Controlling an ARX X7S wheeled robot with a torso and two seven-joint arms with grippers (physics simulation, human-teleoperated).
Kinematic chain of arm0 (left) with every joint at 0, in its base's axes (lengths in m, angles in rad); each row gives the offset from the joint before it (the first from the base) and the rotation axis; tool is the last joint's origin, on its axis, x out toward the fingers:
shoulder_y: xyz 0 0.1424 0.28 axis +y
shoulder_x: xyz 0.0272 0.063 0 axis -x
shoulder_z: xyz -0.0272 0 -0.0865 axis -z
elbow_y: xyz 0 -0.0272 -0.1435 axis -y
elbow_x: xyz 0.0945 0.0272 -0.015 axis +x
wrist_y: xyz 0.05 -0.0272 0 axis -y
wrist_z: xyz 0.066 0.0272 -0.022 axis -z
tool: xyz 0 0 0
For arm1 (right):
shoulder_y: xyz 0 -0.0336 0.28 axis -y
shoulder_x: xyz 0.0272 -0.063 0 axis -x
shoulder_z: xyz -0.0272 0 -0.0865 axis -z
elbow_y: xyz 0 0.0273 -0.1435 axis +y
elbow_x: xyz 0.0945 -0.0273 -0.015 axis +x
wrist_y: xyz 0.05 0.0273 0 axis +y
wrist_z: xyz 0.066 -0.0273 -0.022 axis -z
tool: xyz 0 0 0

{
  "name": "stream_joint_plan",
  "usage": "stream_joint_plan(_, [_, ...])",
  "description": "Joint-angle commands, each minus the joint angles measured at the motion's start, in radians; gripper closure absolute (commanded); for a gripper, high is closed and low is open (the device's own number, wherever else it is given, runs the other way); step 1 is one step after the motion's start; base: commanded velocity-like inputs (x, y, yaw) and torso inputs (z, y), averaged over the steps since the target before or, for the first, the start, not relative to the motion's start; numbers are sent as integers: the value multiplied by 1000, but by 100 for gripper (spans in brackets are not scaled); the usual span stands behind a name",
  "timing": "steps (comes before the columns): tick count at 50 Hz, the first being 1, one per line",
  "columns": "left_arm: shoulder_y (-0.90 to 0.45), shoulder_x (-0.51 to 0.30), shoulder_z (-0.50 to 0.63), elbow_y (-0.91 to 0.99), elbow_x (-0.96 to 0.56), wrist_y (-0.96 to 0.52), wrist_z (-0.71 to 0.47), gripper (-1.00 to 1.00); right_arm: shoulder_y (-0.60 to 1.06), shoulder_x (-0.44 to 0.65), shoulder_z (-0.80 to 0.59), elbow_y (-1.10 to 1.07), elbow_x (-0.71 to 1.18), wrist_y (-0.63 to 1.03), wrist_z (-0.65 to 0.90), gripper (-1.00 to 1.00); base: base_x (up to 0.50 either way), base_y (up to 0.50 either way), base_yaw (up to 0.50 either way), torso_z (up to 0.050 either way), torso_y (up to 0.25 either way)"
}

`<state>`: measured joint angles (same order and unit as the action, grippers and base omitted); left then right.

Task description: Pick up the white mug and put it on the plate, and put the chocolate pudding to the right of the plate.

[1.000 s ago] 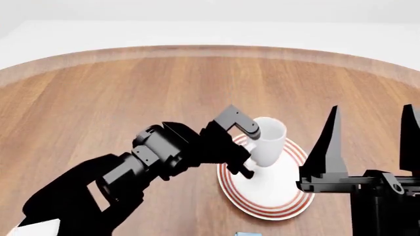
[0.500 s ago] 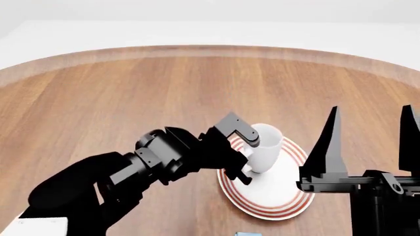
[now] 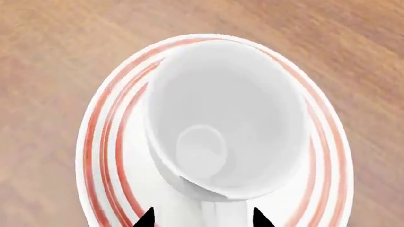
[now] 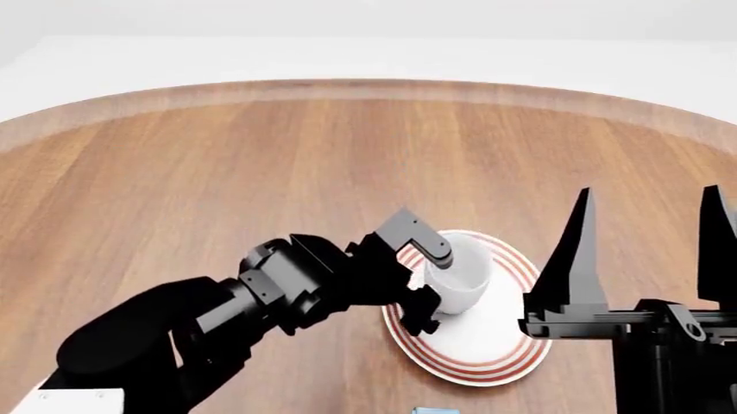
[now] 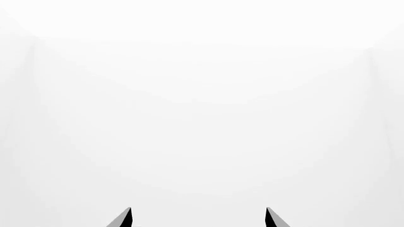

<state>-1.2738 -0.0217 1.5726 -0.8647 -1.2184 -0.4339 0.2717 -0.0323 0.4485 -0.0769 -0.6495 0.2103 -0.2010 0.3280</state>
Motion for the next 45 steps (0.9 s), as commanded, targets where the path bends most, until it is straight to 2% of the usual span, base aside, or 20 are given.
stream_joint_plan(1, [19,22,-27,4,23,-1,13,-100,-3,-19,20,-8,-21,4,-21,-100,0,0,0,0,0])
stream_joint_plan(13, [34,18,-24,43,22,15,-10,-100,-2,-19,13,-1,-26,1,-20,-100,0,0,0,0,0])
stream_joint_plan(18, [22,-76,-35,251,1,-6,-89,-100,-1,-19,9,2,-28,1,-20,-100,0,0,0,0,0])
stream_joint_plan(32, [-25,-220,-70,489,-39,-43,-215,-100,-2,-15,6,-3,-29,3,-17,-100,0,0,0,0,0])
stream_joint_plan(39, [-31,-257,-72,541,-34,-43,-245,-100,-1,-14,3,-4,-30,3,-15,-100,0,0,0,0,0])
stream_joint_plan(45, [-43,-358,-91,725,-43,-36,-316,-100,-1,-13,0,-7,-31,6,-13,-100,0,0,0,0,0])
